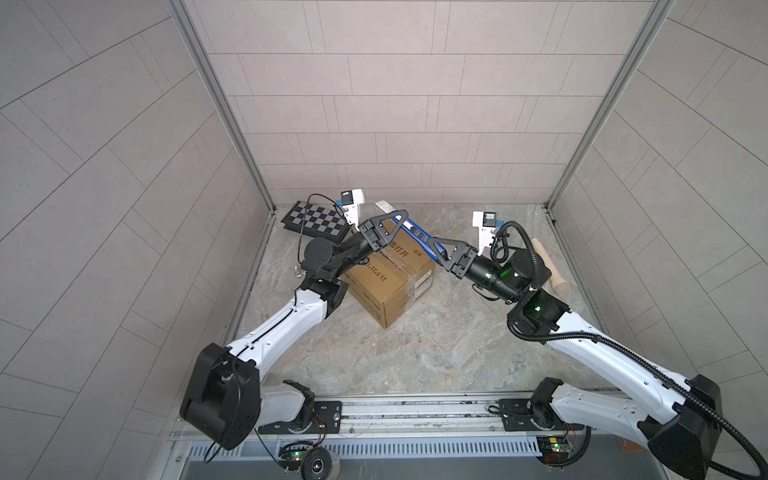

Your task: Unpack the express box

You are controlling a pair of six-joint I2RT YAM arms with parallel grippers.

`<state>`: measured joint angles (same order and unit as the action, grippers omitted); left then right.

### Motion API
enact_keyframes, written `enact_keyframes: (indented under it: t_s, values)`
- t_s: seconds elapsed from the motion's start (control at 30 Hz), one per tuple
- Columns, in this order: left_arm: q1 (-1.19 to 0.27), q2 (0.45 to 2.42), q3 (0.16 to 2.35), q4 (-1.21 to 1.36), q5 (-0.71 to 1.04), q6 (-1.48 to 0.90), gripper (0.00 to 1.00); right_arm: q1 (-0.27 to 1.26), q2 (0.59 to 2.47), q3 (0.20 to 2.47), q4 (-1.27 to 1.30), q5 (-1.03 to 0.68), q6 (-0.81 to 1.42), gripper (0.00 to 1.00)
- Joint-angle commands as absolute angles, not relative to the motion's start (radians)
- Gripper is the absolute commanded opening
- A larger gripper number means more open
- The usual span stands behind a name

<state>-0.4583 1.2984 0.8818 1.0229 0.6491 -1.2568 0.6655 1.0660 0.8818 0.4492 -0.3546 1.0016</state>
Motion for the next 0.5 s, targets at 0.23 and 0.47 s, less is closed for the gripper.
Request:
enact_keyframes:
  t_s: [0.23,0.47]
  values:
    - [-0.457,1.314,0.874,1.131,0.645,-1.296,0.0,0.667,1.089,0.879,0.56,-0.345,1.057,0.31]
    - [-0.457,1.312,0.871,1.132,0.643,-1.298,0.0,0.672,1.098,0.876,0.567,-0.347,1.066,0.14]
